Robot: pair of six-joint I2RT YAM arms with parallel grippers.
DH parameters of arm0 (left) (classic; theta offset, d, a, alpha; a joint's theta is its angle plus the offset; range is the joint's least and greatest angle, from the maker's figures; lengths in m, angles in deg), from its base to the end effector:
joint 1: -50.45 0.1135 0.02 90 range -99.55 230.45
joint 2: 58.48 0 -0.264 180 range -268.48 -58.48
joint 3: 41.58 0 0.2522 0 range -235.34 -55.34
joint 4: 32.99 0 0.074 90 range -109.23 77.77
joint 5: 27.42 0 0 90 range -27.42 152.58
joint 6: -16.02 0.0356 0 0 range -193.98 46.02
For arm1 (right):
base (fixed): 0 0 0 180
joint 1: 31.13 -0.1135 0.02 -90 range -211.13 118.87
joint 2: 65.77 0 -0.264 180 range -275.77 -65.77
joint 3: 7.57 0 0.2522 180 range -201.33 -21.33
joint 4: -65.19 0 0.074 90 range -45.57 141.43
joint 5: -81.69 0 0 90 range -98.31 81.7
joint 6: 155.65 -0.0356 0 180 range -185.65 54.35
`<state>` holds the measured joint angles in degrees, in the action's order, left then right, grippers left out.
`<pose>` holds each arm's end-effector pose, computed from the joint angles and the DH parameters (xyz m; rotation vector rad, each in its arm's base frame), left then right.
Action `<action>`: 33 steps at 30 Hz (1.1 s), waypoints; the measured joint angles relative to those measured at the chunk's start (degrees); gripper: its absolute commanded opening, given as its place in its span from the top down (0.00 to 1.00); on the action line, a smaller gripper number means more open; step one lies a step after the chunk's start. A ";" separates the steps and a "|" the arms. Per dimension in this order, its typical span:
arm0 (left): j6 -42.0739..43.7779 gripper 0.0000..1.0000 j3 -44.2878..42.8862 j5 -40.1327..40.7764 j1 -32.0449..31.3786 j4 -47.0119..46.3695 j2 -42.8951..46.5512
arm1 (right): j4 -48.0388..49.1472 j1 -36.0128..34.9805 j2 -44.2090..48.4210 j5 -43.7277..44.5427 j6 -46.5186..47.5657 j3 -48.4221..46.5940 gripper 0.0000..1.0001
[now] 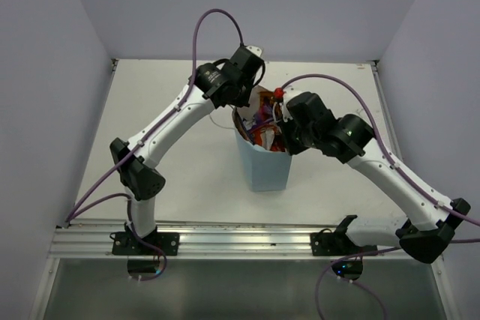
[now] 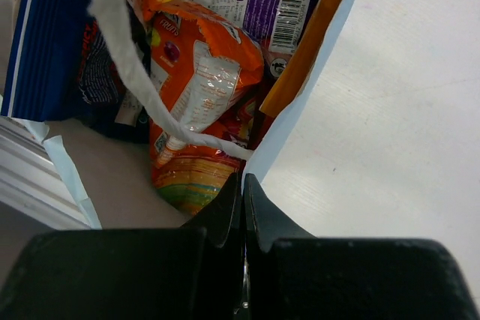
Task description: Place the snacks into the paper bag
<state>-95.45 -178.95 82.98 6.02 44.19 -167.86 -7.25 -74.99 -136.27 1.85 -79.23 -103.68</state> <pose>0.2947 -0.2715 0.3996 0.3146 2.3417 -0.1210 0.1730 0.1575 0.3918 -0.5423 2.3257 0.2677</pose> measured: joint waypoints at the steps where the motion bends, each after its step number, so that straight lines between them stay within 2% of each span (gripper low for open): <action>1: 0.00 1.00 0.00 0.48 0.07 0.55 0.15 | 0.00 -0.83 -0.13 0.07 -0.42 -0.02 1.00; 7: 0.00 1.00 1.51 2.58 0.46 2.34 2.14 | 1.64 -3.54 -0.92 0.72 -2.21 0.22 1.00; 13: -0.07 1.00 10.43 3.65 0.96 0.52 7.02 | 6.16 -3.89 -0.68 0.70 -3.61 4.44 1.00; 17: -0.42 1.00 12.50 3.69 0.96 -0.98 8.41 | 8.85 -4.15 1.29 0.44 -4.61 7.08 1.00; 18: -0.44 1.00 12.57 3.72 0.96 -1.14 8.46 | 9.03 -4.13 1.57 0.42 -4.85 7.30 0.89; 19: -0.46 0.93 12.55 3.74 0.96 -1.29 8.46 | 9.09 -4.11 1.64 0.50 -5.16 7.34 0.78; 20: -0.42 0.79 12.52 3.78 0.96 -1.36 8.46 | 9.25 -4.11 1.64 0.63 -5.44 7.34 0.65; 21: -0.17 0.71 12.41 3.89 0.96 -1.55 8.46 | 9.46 -4.13 1.62 0.76 -5.57 7.34 0.46; 23: 0.48 0.54 10.45 3.98 0.98 -1.53 8.28 | 9.46 -4.13 1.60 1.07 -5.33 7.08 0.35; 24: 0.76 0.46 8.48 4.09 0.98 -1.38 8.07 | 9.31 -4.13 1.44 1.29 -5.11 6.54 0.32; 26: 1.36 0.39 2.25 4.35 0.98 -1.40 7.04 | 9.29 -4.13 1.22 2.01 -4.81 4.79 0.32; 29: 1.77 0.33 -4.90 4.83 0.98 -2.89 6.93 | 9.25 -4.13 1.20 3.50 -4.83 1.44 0.35; 31: 2.08 0.30 -5.20 5.44 0.98 -5.42 8.72 | 8.81 -4.13 1.27 5.42 -5.03 -0.72 0.37; 33: 2.67 0.21 -2.32 6.64 0.96 -9.22 12.13 | 7.39 -4.15 1.33 7.89 -5.42 -3.23 0.37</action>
<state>-92.79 -181.27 89.63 6.99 34.96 -155.73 0.14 -79.14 -134.94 9.74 -84.65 -106.91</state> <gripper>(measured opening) 0.719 0.632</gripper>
